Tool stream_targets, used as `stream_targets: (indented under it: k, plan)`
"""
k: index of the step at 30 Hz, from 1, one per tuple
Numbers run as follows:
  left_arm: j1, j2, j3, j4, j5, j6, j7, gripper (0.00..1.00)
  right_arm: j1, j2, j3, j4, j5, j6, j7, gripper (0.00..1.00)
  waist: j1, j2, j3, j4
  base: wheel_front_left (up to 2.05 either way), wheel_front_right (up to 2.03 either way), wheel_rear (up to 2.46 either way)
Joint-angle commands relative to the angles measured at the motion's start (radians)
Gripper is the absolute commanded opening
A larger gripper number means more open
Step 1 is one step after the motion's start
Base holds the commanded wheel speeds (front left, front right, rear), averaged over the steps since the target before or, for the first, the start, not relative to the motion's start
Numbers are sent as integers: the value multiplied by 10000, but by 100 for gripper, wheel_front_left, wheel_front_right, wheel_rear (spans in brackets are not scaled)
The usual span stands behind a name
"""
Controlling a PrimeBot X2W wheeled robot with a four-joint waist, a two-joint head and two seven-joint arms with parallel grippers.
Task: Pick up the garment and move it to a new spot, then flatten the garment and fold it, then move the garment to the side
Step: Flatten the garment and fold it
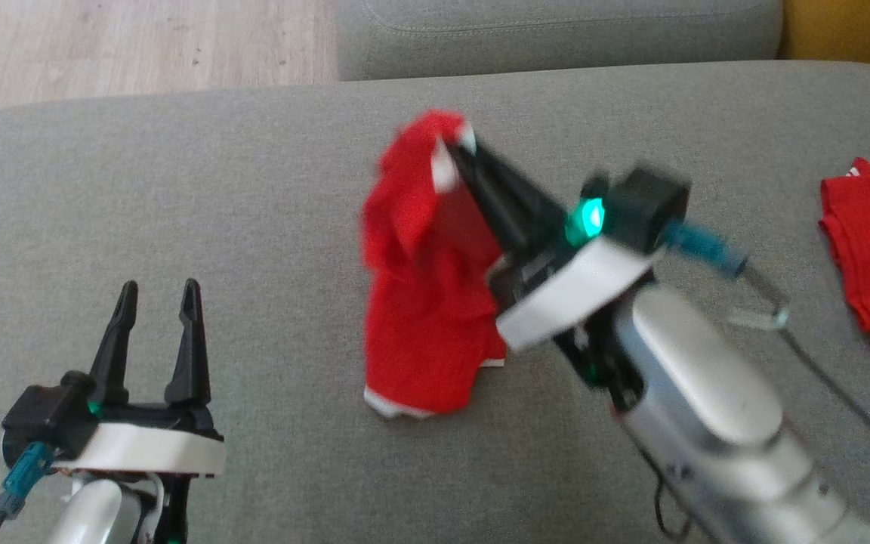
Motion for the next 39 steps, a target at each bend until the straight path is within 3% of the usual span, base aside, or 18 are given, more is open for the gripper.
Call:
stream_targets:
  k: [1,7,11,18,19,20,26,30,34,39]
  plan:
    - [-507,240,443,-299,-55,37,-146,100,-728,198,194,-572,646,73,19,0,0,0,20,-18,0,0,0]
    - [-546,183,419,-284,-37,37,-210,100,-2708,198,375,-1206,3176,73,-595,0,0,0,-19,-13,0,0,0]
    - [-561,137,364,-311,-23,31,-234,100,-2818,-1,-574,-155,2880,73,-650,0,0,0,1,74,0,0,0]
    - [-734,119,267,-315,-2,-59,-243,100,-2781,-580,-2065,3007,2307,73,-1051,0,0,0,257,304,0,0,0]
    - [-778,112,235,-303,9,-78,-238,100,-2842,-615,-2142,3556,2260,73,-1107,95,0,0,302,356,0,0,0]
    - [-820,105,205,-287,18,-96,-232,100,-2908,-641,-2224,4070,2248,73,-1150,100,0,0,341,404,0,0,0]
    - [-884,135,172,-177,21,-129,-243,100,-3283,-789,-2386,6179,1894,73,-1553,100,0,0,416,481,0,0,0]
    - [-746,181,226,-123,-10,-79,-262,100,-2997,-685,-1854,6452,1530,73,-1405,100,0,0,215,359,0,0,0]
    - [-609,177,221,-135,-50,-21,-262,100,-1849,-560,-238,5092,1345,73,-994,100,0,0,6,272,0,0,0]
    - [-533,215,237,-217,-101,15,-255,100,158,-1021,1414,2728,907,73,-417,100,0,0,-38,215,0,0,0]
